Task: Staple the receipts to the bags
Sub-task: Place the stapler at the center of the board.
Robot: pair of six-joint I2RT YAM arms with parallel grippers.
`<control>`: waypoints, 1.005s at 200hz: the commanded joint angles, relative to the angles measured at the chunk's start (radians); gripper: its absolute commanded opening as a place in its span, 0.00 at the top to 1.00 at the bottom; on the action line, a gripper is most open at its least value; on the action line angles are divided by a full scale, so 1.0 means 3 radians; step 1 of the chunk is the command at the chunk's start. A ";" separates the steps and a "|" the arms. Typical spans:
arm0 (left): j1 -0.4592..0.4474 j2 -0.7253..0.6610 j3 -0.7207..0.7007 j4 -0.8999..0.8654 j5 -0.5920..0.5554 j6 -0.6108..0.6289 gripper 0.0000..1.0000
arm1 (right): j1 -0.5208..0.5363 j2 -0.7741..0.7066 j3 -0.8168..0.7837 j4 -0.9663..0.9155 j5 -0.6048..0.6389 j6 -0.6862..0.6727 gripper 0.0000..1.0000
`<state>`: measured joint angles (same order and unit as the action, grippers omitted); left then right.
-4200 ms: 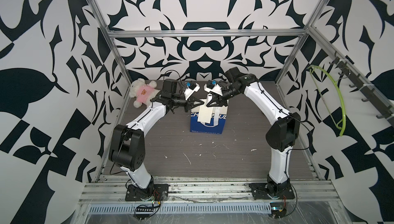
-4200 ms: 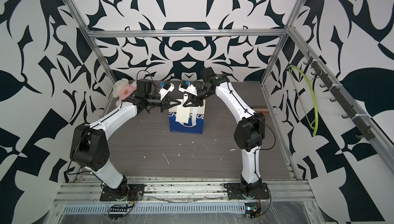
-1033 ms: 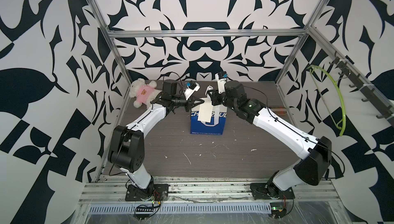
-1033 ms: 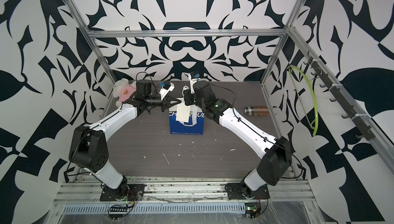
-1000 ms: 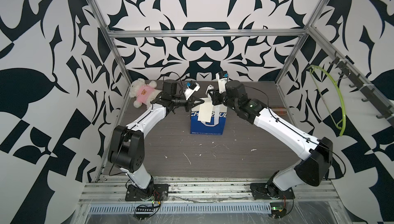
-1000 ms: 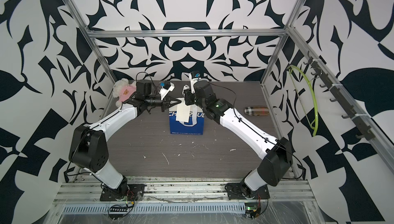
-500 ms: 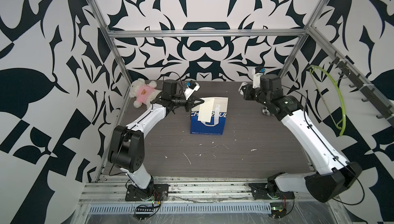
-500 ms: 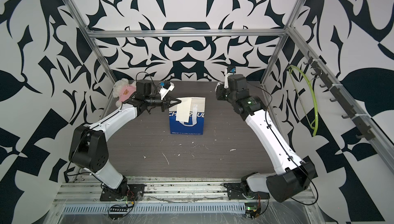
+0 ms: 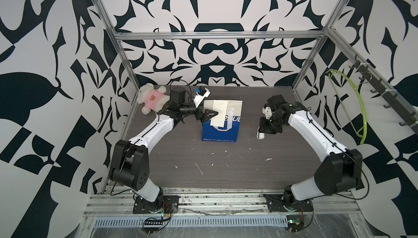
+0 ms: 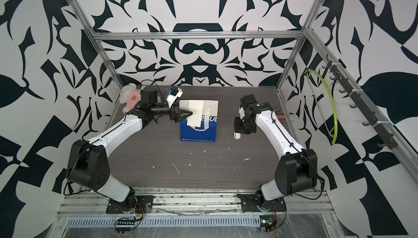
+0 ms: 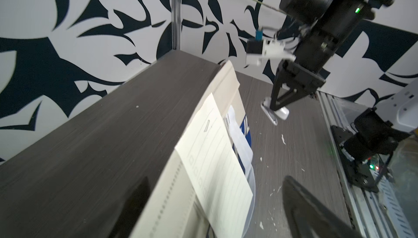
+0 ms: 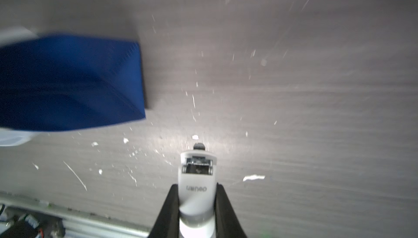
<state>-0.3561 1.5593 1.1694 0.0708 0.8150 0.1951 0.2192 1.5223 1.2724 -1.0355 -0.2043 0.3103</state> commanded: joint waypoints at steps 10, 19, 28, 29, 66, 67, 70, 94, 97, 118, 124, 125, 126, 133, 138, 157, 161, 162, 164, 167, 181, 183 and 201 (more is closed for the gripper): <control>-0.0015 -0.0293 -0.0073 0.0264 -0.0258 -0.0067 0.00 | -0.0024 0.0162 -0.0133 -0.0217 -0.0300 -0.0042 1.00; -0.0015 -0.0378 -0.0101 0.0321 -0.0330 -0.0081 0.00 | -0.0025 0.0288 -0.0155 -0.0227 -0.0370 -0.0088 1.00; -0.0013 -0.0473 -0.0125 0.0360 -0.0412 -0.0092 0.00 | -0.0025 0.0408 -0.0164 -0.0247 -0.0377 -0.0106 1.00; -0.0014 -0.0483 -0.0130 0.0364 -0.0424 -0.0092 0.00 | -0.0025 0.0423 -0.0168 -0.0246 -0.0375 -0.0108 1.00; -0.0004 -0.0858 -0.0162 0.0166 -0.1129 -0.0217 0.00 | -0.0025 0.0743 -0.0197 -0.0184 -0.0304 -0.0147 1.00; -0.0002 -0.0865 -0.0164 0.0152 -0.1151 -0.0226 0.00 | -0.0025 0.0749 -0.0197 -0.0186 -0.0297 -0.0148 1.00; 0.0003 -0.0893 -0.0167 0.0110 -0.1214 -0.0252 0.00 | -0.0025 0.0777 -0.0193 -0.0185 -0.0285 -0.0153 1.00; 0.0031 -0.1174 -0.0351 -0.0066 -0.1522 -0.0372 0.00 | -0.0030 0.1027 -0.0147 -0.0153 -0.0291 -0.0214 1.00; 0.0031 -0.1205 -0.0386 -0.0071 -0.1543 -0.0374 0.00 | -0.0030 0.1062 -0.0140 -0.0153 -0.0299 -0.0224 1.00; 0.0051 -0.1439 -0.0597 -0.0139 -0.1658 -0.0384 0.00 | -0.0030 0.1218 -0.0062 -0.0123 -0.0357 -0.0257 1.00; 0.0059 -0.1492 -0.0638 -0.0174 -0.1684 -0.0389 0.00 | -0.0030 0.1246 -0.0039 -0.0121 -0.0353 -0.0257 1.00; 0.0061 -0.1499 -0.0644 -0.0182 -0.1689 -0.0389 0.00 | -0.0030 0.1248 -0.0036 -0.0119 -0.0350 -0.0257 1.00; 0.0061 -0.1507 -0.0650 -0.0186 -0.1694 -0.0390 0.00 | -0.0030 0.1252 -0.0032 -0.0121 -0.0348 -0.0257 1.00; 0.0067 -0.1548 -0.0682 -0.0239 -0.1744 -0.0390 0.00 | -0.0030 0.1275 -0.0016 -0.0108 -0.0342 -0.0257 0.98; 0.0077 -0.1585 -0.0706 -0.0265 -0.1775 -0.0390 0.00 | -0.0030 0.1290 -0.0002 -0.0107 -0.0347 -0.0262 0.95; 0.0100 -0.1671 -0.0824 -0.0302 -0.1881 -0.0412 0.00 | -0.0030 0.1261 0.0010 -0.0095 -0.0331 -0.0271 0.77; 0.0107 -0.1686 -0.0857 -0.0299 -0.1905 -0.0424 0.00 | -0.0031 0.1232 0.0004 -0.0085 -0.0331 -0.0265 0.74; 0.0110 -0.1691 -0.0864 -0.0298 -0.1909 -0.0427 0.00 | -0.0030 0.1226 0.0003 -0.0081 -0.0331 -0.0264 0.73; 0.0115 -0.1696 -0.0876 -0.0295 -0.1917 -0.0434 0.00 | -0.0031 0.1206 0.0003 -0.0075 -0.0331 -0.0260 0.72; 0.0122 -0.1704 -0.0900 -0.0292 -0.1939 -0.0444 0.00 | -0.0030 0.1181 -0.0006 -0.0067 -0.0331 -0.0255 0.68; 0.0157 -0.1715 -0.0983 -0.0255 -0.2081 -0.0508 0.00 | -0.0030 0.1012 -0.0001 -0.0056 -0.0327 -0.0241 0.55; 0.0165 -0.1715 -0.0997 -0.0250 -0.2103 -0.0519 0.00 | -0.0030 0.0983 0.0006 -0.0056 -0.0323 -0.0242 0.54; 0.0261 -0.1701 -0.1074 -0.0174 -0.2348 -0.0625 0.00 | -0.0030 0.0696 0.0073 -0.0042 -0.0292 -0.0247 0.37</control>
<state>-0.3111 1.0557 0.8768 0.0139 0.2226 0.0574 0.2127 1.8690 1.2549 -1.0458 -0.3073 0.2428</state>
